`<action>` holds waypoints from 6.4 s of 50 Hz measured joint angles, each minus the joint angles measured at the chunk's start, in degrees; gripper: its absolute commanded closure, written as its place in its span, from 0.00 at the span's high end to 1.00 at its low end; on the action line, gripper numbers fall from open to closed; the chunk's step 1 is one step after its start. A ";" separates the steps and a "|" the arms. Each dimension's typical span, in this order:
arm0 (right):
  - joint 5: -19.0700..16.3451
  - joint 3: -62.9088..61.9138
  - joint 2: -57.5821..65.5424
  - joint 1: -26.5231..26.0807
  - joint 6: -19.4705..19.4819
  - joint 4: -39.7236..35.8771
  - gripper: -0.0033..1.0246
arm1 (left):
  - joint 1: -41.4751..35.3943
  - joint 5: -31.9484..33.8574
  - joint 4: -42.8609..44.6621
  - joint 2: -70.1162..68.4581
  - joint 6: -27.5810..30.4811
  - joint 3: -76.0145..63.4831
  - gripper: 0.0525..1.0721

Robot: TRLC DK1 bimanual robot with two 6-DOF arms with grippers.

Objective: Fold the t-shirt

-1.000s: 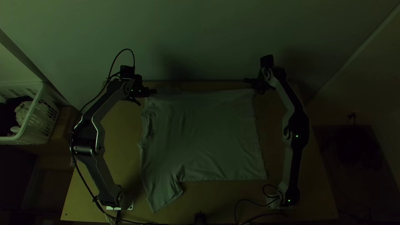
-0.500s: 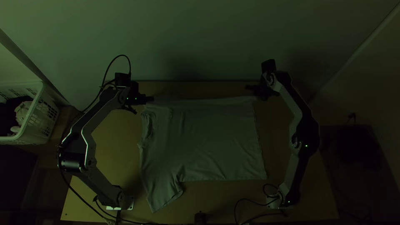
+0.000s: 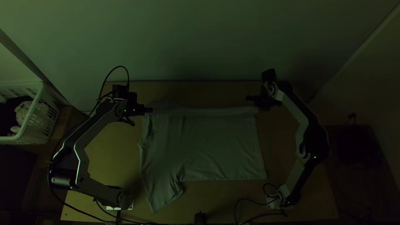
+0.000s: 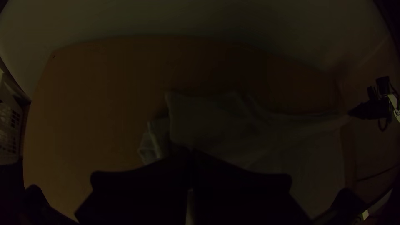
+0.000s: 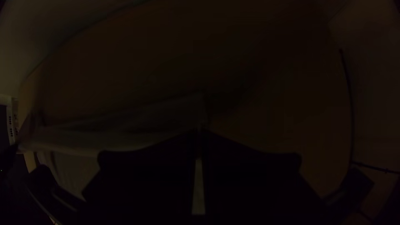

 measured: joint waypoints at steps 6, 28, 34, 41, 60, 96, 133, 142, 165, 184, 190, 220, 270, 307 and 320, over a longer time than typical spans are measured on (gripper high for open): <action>0.02 -4.20 -1.66 0.02 -0.11 0.63 0.03 | 0.00 0.00 0.17 -0.98 -0.02 -2.12 0.02; 0.02 -14.82 -4.33 0.39 -1.27 4.39 0.03 | -0.04 -0.15 3.23 -1.86 -0.02 -11.91 0.02; 0.00 -15.85 -4.33 0.39 -1.29 4.94 0.25 | -0.42 -0.28 3.69 -2.10 -0.02 -13.62 0.21; 0.02 -17.16 -4.33 0.39 -1.33 5.07 0.93 | -0.68 -0.48 3.82 -2.19 0.00 -14.91 0.85; 0.02 -20.06 -12.50 0.00 -1.31 4.00 0.96 | -0.92 -0.68 0.70 -10.21 0.20 -15.72 0.95; 0.24 -23.15 -31.87 -1.31 1.57 -11.58 0.96 | -2.45 0.79 -33.35 -26.64 0.50 -14.58 0.95; 0.04 -28.00 -31.89 5.25 9.35 -22.62 0.96 | -15.37 2.64 -47.95 -37.68 -14.82 -22.16 0.95; 0.04 -28.89 -32.02 5.53 9.35 -22.80 0.96 | -18.16 2.78 -48.81 -37.22 -14.86 -23.37 0.95; 0.02 -30.51 -32.02 6.38 9.40 -22.73 0.96 | -29.62 2.12 -44.00 -29.00 -18.43 -28.17 0.95; -0.04 -31.74 -32.02 6.38 9.55 -21.88 0.95 | -35.17 -0.31 -38.60 -20.76 -21.05 -30.40 0.95; -0.20 -31.74 -32.02 6.38 9.55 -20.94 0.95 | -35.17 -0.52 -37.42 -19.76 -21.05 -30.45 0.95; -1.25 -35.30 -32.02 6.36 9.51 -18.88 0.90 | -38.14 -2.69 -35.47 -16.96 -21.05 -30.25 0.03; -9.35 -49.51 -24.11 10.14 2.10 -21.22 0.76 | -28.57 -3.54 -36.50 -19.37 -17.46 -26.38 0.03; -9.46 -49.94 -35.58 11.21 -3.91 -16.22 0.03 | -20.61 -3.54 -37.20 -21.88 -14.75 -22.93 0.03; -9.03 -43.54 -37.22 8.81 -4.09 -16.81 0.03 | -15.21 -3.54 -38.45 -22.29 -12.07 -18.69 0.03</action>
